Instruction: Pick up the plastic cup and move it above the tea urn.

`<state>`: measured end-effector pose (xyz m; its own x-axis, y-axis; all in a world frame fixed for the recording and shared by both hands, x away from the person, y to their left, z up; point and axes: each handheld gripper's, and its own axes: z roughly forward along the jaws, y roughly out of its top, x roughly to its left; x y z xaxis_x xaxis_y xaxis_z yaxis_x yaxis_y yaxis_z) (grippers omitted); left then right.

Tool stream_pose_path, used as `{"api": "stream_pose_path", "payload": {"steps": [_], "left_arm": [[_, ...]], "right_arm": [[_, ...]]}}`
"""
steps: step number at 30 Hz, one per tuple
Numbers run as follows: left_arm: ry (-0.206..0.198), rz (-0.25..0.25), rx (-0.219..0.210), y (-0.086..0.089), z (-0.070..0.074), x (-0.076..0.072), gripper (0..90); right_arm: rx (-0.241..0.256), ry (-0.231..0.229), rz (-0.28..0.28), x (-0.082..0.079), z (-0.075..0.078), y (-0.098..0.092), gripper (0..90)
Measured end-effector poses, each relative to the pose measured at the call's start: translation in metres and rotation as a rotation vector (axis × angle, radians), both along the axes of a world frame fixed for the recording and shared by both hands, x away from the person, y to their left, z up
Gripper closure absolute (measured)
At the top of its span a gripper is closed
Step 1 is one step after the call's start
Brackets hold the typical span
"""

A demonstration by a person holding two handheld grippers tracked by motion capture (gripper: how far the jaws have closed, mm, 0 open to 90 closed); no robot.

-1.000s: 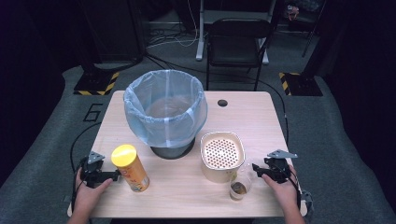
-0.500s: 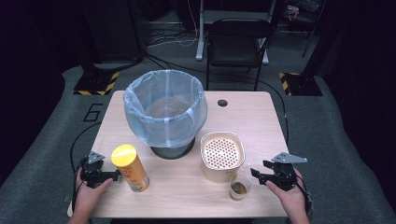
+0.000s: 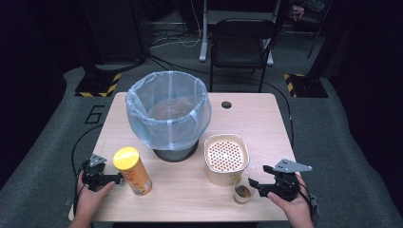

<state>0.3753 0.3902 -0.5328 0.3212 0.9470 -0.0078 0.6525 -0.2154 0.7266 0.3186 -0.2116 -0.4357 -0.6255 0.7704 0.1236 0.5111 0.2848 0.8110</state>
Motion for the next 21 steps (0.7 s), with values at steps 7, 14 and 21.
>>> {"api": "stream_pose_path", "payload": {"steps": [7,14,21], "left_arm": [[0.000,0.000,0.000,0.000,0.000,0.000,0.4],[0.000,0.000,0.000,0.000,0.000,0.000,0.3],[0.000,-0.001,0.001,0.000,0.000,0.000,0.3]], "right_arm": [[0.005,0.000,0.059,-0.006,-0.003,0.021,12.8],[-0.029,0.011,0.081,-0.011,-0.013,0.037,11.3],[-0.067,0.007,0.083,-0.014,-0.023,0.046,10.9]]}}
